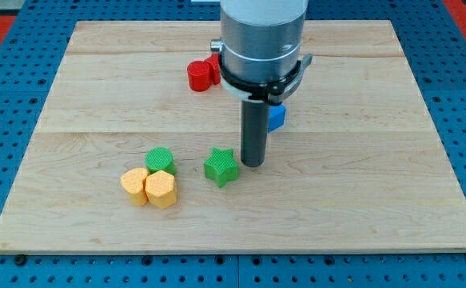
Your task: Push the green star at the top right of the yellow hexagon
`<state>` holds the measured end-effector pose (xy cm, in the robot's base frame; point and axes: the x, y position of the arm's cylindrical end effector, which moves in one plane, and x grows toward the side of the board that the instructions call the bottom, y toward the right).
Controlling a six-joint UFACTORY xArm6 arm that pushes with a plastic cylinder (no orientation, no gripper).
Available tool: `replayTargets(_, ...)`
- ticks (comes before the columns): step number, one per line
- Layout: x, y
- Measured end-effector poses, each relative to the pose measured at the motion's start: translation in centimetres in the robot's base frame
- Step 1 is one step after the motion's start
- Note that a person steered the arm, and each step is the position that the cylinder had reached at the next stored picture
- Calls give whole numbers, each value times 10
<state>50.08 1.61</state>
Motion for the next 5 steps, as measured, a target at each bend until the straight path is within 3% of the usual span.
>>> replayTargets(2,6,-57)
replayTargets(3,5,-48)
replayTargets(5,-15,74)
